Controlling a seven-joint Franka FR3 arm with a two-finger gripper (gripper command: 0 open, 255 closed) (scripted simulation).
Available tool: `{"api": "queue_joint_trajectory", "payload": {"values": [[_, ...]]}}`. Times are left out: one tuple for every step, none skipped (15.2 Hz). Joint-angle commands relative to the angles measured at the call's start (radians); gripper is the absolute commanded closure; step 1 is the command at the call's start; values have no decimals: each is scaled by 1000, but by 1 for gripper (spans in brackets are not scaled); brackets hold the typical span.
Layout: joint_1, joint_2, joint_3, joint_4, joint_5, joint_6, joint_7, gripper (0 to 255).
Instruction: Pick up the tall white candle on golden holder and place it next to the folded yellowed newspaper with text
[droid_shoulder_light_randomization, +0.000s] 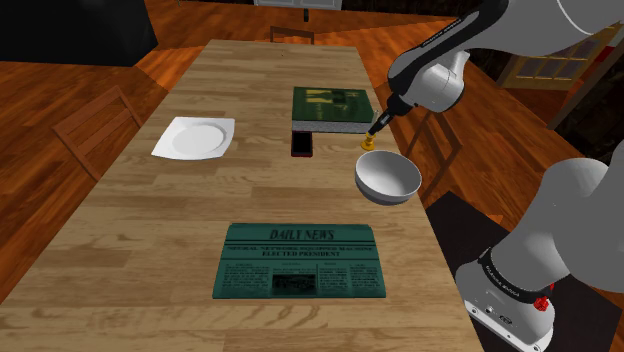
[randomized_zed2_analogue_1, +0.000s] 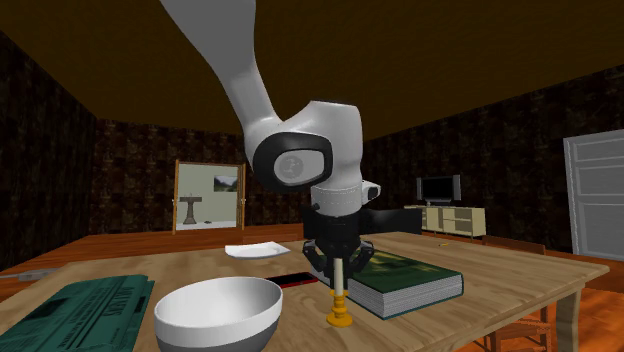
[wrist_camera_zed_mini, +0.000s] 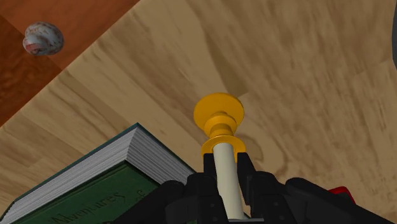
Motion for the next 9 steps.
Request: {"api": "queue_joint_trajectory", "payload": {"values": [[0, 0, 0, 0, 0, 0, 0, 255], [0, 0, 0, 0, 0, 0, 0, 255], [0, 1, 0, 0, 1, 0, -1, 255], [-4, -16, -1, -3, -43, -5, 35, 255], [-9, -33, -1, -5, -85, -11, 69, 255], [-16, -49, 1, -7, -125, -18, 102, 255], [-24, -64, 4, -7, -164, -26, 133, 255], [-33, -79, 9, -7, -200, -35, 162, 255], [-42, -94, 14, -7, -234, -44, 190, 255]]}}
